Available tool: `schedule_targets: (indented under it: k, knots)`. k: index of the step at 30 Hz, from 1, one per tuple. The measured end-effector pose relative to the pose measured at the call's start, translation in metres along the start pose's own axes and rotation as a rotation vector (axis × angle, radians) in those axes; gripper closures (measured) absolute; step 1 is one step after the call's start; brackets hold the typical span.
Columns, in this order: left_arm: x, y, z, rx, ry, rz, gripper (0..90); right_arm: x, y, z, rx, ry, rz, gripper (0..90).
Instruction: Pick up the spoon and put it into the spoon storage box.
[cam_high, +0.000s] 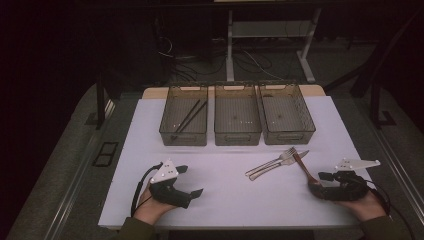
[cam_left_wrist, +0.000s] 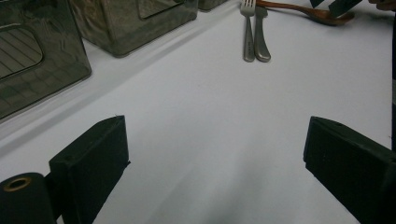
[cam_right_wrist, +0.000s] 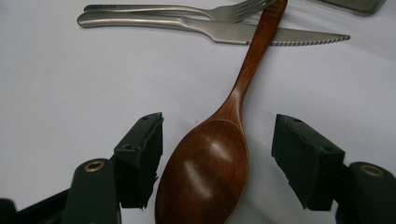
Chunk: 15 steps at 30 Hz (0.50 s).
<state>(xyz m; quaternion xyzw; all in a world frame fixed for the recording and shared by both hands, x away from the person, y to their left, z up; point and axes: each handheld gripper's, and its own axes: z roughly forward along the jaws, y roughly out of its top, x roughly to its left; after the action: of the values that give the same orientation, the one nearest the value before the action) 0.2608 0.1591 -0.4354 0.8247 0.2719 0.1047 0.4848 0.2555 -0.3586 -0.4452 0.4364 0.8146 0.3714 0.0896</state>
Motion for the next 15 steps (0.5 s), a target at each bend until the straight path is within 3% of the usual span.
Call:
schedule_targets:
  k: [10, 15]
  knots:
    - [-0.0002, -0.0003, 0.001, 0.007, -0.001, 0.002, 5.8, -0.0002, -0.0019, 0.0039, 0.028, 0.007, -0.007, 38.5]
    - [-0.0001, -0.0003, 0.0008, 0.004, 0.0, 0.001, 5.8, -0.0024, -0.0015, -0.0003, 0.006, 0.005, 0.008, 38.9]
